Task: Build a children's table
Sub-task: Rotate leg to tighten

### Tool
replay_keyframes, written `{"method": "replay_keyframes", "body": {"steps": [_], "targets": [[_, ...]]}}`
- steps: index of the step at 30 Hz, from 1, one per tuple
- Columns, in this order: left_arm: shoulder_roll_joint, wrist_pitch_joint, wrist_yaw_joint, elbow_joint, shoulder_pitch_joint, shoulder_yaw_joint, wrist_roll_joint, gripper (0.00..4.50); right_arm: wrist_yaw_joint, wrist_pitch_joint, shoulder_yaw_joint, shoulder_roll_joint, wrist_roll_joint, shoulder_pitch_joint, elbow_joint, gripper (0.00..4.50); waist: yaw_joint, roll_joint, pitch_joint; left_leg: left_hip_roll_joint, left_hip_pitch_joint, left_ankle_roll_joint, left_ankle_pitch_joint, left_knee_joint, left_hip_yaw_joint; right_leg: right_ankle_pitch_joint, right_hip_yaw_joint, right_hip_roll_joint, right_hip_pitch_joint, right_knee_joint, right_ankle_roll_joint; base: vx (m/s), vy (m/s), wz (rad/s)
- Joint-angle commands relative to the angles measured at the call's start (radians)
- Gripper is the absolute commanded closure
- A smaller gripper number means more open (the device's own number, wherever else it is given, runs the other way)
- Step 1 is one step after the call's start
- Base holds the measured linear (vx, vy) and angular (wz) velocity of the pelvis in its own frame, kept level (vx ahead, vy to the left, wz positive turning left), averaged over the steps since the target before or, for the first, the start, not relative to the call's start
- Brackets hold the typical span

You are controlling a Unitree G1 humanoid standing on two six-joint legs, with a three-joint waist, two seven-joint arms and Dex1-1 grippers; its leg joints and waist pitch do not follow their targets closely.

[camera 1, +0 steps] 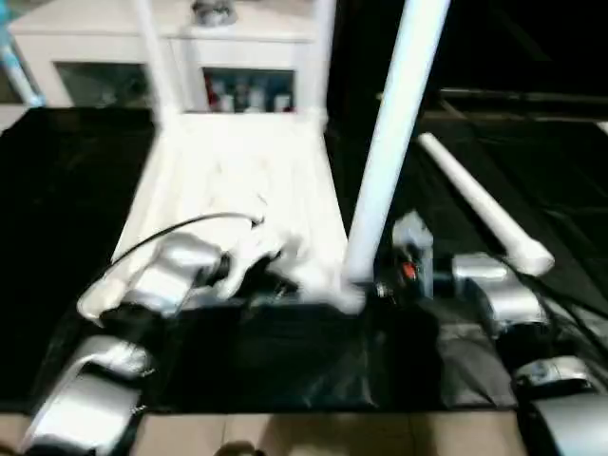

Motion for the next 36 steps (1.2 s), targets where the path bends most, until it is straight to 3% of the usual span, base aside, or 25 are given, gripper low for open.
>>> {"method": "replay_keyframes", "body": {"steps": [1, 3, 5, 12, 14, 15, 20, 23, 27, 30, 36], "targets": [[-0.057, 0.022, 0.124, -0.023, -0.052, 0.049, -0.026, 4.50, -0.025, 0.029, 0.058, 0.098, -0.001, 0.006, -0.032, 1.87, -0.004, -0.004, -0.070, 0.063, 0.006, 0.007, -0.225, -0.074, -0.032, -0.482, 0.067, -0.100, 0.063, -0.096, -0.076, 0.000, 0.000, 0.00], [-0.112, 0.079, 0.217, -0.037, -0.064, 0.071, -0.020, 4.50, -0.184, 0.058, 0.049, 0.185, -0.034, -0.008, -0.022, 1.87, -0.013, 0.007, -0.071, 0.062, 0.011, 0.010, -0.218, -0.073, -0.031, -0.456, 0.069, -0.096, 0.054, -0.096, -0.084, 0.000, 0.000, 0.00], [-0.126, 0.092, 0.232, -0.045, -0.064, 0.076, -0.023, 4.50, -0.220, 0.061, 0.050, 0.205, -0.042, -0.014, -0.016, 1.87, -0.025, 0.000, -0.071, 0.057, 0.012, 0.017, -0.222, -0.073, -0.031, -0.456, 0.065, -0.094, 0.056, -0.098, -0.087, 0.000, 0.000, 0.00], [-0.136, 0.084, 0.220, -0.074, -0.057, 0.052, -0.010, 4.50, -0.272, 0.045, 0.080, 0.243, -0.078, -0.016, -0.026, 1.87, -0.033, 0.005, -0.073, 0.064, 0.010, 0.038, -0.207, -0.076, -0.030, -0.345, 0.071, -0.090, 0.058, -0.084, -0.128, 0.000, 0.000, 0.00], [-0.127, 0.072, 0.216, -0.072, -0.056, 0.044, -0.003, 4.50, -0.262, 0.048, 0.079, 0.241, -0.071, -0.010, -0.032, 1.18, -0.033, 0.004, -0.072, 0.064, 0.012, 0.039, -0.216, -0.076, -0.029, -0.352, 0.072, -0.093, 0.059, -0.086, -0.132, 0.000, 0.000, 0.00], [-0.127, 0.072, 0.216, -0.072, -0.056, 0.044, -0.003, 4.50, -0.262, 0.048, 0.079, 0.241, -0.071, -0.010, -0.032, 1.18, -0.033, 0.004, -0.071, 0.064, 0.012, 0.039, -0.218, -0.077, -0.029, -0.355, 0.072, -0.092, 0.058, -0.085, -0.132, 0.000, 0.000, 0.00], [-0.062, 0.048, 0.178, -0.080, -0.036, 0.038, 0.022, 4.50, -0.222, 0.000, 0.071, 0.184, -0.074, 0.022, -0.069, 0.81, -0.033, 0.001, -0.073, 0.066, 0.010, 0.039, -0.209, -0.077, -0.029, -0.352, 0.075, -0.094, 0.059, -0.083, -0.126, 0.000, 0.000, 0.00], [-0.026, 0.015, 0.142, -0.078, -0.020, 0.034, 0.027, 4.50, -0.169, -0.018, 0.055, 0.139, -0.058, 0.041, -0.091, 0.50, -0.031, 0.004, -0.075, 0.067, 0.008, 0.051, -0.187, -0.075, -0.029, -0.281, 0.076, -0.092, 0.060, -0.075, -0.144, 0.000, 0.000, 0.00], [0.013, -0.043, 0.069, -0.072, -0.007, 0.024, 0.024, 4.50, -0.124, -0.046, 0.046, 0.079, -0.061, 0.057, -0.114, 0.10, -0.030, 0.003, -0.074, 0.068, 0.006, 0.058, -0.184, -0.075, -0.027, -0.267, 0.076, -0.091, 0.060, -0.072, -0.158, 0.000, 0.000, 0.00], [0.059, -0.101, -0.030, -0.073, 0.005, -0.001, 0.017, 4.50, -0.016, -0.030, 0.050, 0.012, -0.043, 0.074, -0.154, 0.10, -0.021, -0.001, -0.074, 0.068, 0.005, 0.066, -0.184, -0.074, -0.025, -0.291, 0.076, -0.091, 0.063, -0.075, -0.141, 0.000, 0.000, 0.00], [0.113, -0.179, -0.166, -0.044, 0.007, -0.038, 0.017, 4.50, 0.130, -0.061, 0.048, -0.068, -0.022, 0.064, -0.157, 0.10, -0.008, 0.004, -0.074, 0.072, 0.009, 0.061, -0.194, -0.074, -0.024, -0.296, 0.076, -0.092, 0.058, -0.073, -0.149, 0.000, 0.000, 0.00]]}}
